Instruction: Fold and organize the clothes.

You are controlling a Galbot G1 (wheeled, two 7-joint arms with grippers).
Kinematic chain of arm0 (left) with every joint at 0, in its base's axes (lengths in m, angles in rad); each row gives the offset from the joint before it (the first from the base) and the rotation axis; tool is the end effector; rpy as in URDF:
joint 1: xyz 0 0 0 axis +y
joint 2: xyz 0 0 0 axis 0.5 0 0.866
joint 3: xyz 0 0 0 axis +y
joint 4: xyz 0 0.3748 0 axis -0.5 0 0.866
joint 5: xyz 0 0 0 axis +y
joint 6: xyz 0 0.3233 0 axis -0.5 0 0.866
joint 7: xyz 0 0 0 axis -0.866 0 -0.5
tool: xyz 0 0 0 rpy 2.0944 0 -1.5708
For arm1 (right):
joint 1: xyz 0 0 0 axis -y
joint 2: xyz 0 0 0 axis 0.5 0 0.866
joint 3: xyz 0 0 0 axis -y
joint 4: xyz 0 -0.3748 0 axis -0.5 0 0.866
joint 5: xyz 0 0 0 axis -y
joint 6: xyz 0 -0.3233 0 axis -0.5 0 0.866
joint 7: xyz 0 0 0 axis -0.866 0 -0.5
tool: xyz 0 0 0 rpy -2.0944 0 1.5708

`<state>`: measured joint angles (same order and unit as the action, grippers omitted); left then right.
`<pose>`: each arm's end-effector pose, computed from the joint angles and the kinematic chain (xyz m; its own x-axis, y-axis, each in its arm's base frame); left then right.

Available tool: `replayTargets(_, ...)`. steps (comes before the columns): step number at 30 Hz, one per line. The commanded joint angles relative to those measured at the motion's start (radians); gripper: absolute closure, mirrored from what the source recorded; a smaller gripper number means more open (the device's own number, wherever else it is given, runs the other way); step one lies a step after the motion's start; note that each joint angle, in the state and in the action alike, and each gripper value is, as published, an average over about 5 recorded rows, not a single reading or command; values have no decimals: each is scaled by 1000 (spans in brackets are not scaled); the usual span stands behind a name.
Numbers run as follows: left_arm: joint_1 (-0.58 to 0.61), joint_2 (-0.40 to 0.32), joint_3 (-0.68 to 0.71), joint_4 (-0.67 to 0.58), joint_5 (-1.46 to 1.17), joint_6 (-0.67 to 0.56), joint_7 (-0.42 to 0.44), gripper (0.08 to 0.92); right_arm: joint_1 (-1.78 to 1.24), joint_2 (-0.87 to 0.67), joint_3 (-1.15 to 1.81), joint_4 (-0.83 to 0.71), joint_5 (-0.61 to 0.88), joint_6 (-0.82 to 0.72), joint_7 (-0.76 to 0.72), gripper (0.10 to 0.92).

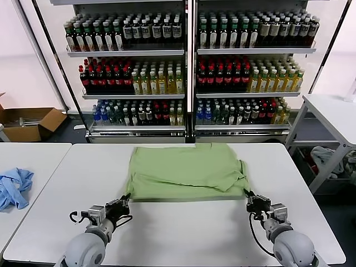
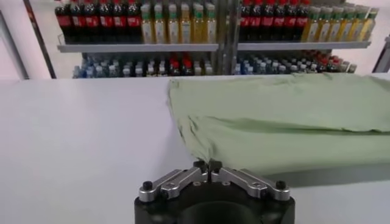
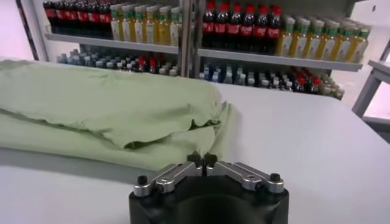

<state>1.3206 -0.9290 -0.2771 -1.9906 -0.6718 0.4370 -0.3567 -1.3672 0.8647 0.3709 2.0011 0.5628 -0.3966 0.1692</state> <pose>0.2115 0.0878 -0.3063 -0.8667 0.0916 0.4904 0.1151 0.9932 0.0178 0.2091 -0.1217 -0.2922 -0.8856 -0.1644 0.4343 -0.2328 0.9664 -0.1088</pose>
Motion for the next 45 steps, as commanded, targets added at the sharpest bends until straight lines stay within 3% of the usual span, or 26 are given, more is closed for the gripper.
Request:
replayTargets(1, 294, 90, -47, -255, 11, -16, -225, 920, -237, -69, 47, 208, -5, -26, 9, 908)
replayTargets(13, 619, 92, 23, -343, 181, -143, -430, 920, -601, -63, 127, 342, -154, 67, 80, 908)
replayTargets(17, 652, 91, 30, -347, 211, -163, -453, 920, -644, -45, 106, 335, -227, 111, 97, 908)
replayTargets(24, 624, 79, 25, -345, 225, -149, -460, 916, -653, -30, 92, 330, -228, 117, 138, 881)
replayTargets(28, 613, 73, 25, -346, 247, -138, -459, 861, -669, -22, 86, 339, -220, 132, 166, 780)
replayTargets(37, 553, 73, -29, -355, 320, -148, -439, 605, -699, -1, 107, 411, -193, 184, 244, 520)
replayTargets(45, 277, 15, -36, -403, 307, -125, -299, 379, -345, -4, 192, 426, -25, 82, 186, 286)
